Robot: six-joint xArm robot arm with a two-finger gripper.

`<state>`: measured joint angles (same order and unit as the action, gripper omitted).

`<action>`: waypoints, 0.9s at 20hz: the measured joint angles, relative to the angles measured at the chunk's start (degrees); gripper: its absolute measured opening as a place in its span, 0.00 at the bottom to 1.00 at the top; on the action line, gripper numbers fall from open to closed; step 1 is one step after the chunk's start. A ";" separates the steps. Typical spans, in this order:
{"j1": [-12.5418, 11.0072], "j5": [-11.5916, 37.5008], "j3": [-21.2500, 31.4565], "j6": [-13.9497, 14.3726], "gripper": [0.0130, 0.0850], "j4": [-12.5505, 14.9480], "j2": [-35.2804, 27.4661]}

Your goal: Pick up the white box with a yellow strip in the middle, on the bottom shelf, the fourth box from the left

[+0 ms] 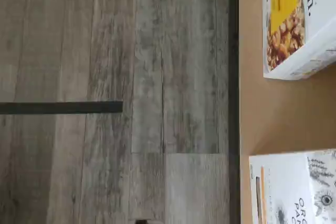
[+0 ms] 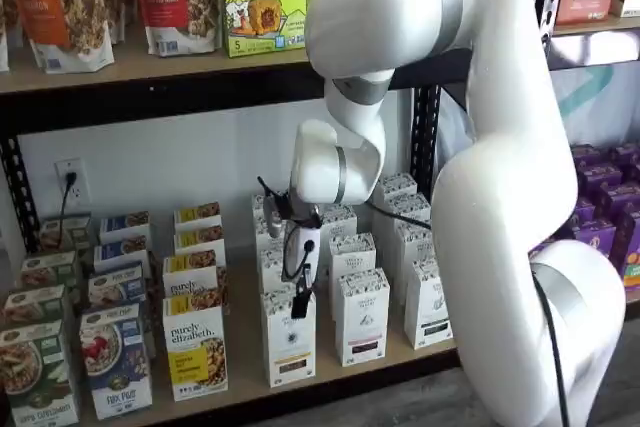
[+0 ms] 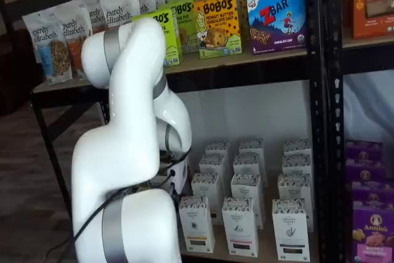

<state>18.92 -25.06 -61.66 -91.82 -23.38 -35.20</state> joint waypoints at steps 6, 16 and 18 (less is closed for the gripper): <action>-0.57 -0.23 -0.76 0.56 1.00 1.49 -2.33; 0.67 8.87 -2.39 -11.40 1.00 -12.09 -6.36; 0.34 8.77 -3.54 -11.74 1.00 -12.22 -7.18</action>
<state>19.26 -16.29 -65.20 -103.56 -35.60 -42.38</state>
